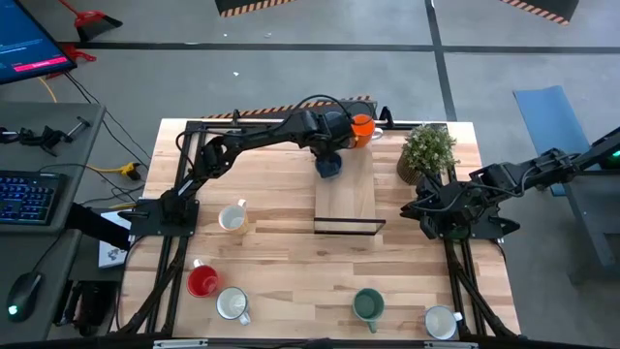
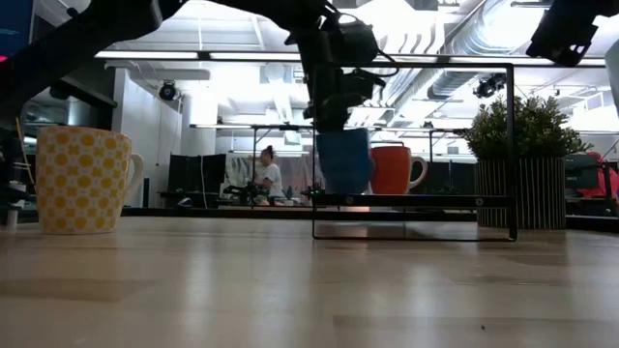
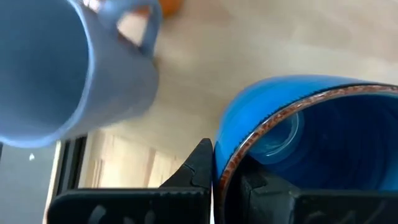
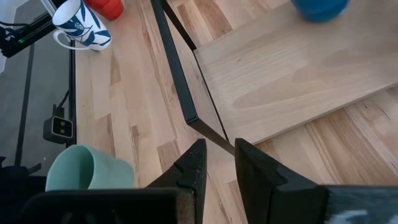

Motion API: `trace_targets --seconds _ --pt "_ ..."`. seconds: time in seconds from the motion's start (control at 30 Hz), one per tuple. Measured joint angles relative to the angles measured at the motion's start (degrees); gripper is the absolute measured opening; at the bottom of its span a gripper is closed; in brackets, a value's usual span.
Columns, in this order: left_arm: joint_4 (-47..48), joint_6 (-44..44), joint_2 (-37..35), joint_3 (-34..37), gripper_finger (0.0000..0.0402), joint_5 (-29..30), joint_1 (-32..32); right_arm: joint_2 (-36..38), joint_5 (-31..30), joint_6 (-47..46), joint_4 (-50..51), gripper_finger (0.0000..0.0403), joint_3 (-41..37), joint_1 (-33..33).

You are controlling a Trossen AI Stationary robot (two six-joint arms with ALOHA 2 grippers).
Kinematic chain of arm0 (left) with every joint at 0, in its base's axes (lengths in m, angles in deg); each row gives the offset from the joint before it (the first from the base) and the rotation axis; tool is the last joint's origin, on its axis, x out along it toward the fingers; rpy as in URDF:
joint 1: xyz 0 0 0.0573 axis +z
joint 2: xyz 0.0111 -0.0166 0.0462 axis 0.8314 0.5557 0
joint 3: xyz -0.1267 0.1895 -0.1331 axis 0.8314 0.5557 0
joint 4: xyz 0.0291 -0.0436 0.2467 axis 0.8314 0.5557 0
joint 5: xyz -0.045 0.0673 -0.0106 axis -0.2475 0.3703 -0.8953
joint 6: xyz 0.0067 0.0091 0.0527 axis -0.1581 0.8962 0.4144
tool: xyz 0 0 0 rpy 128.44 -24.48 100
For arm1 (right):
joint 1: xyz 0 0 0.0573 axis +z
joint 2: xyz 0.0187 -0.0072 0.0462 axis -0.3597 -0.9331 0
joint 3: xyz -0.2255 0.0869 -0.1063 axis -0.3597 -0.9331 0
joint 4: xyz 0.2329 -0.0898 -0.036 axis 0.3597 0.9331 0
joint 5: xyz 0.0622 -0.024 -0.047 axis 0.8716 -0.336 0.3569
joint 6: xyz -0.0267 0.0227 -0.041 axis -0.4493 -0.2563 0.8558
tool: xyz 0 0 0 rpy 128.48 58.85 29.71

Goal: Place coffee mugs
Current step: Put the dark blue mug on the shelf next to the light blue mug

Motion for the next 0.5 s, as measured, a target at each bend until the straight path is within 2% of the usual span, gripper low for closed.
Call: trace_targets --seconds 0.27,0.5 --pt "0.05 0.04 0.04 -0.02 0.0032 0.15 0.07 -0.01 0.00 0.00 0.00 0.0065 0.00 0.02" --pt "-0.28 1.37 0.04 -0.02 0.0035 0.44 0.11 -0.01 0.00 0.00 0.00 0.0065 0.00 0.02"
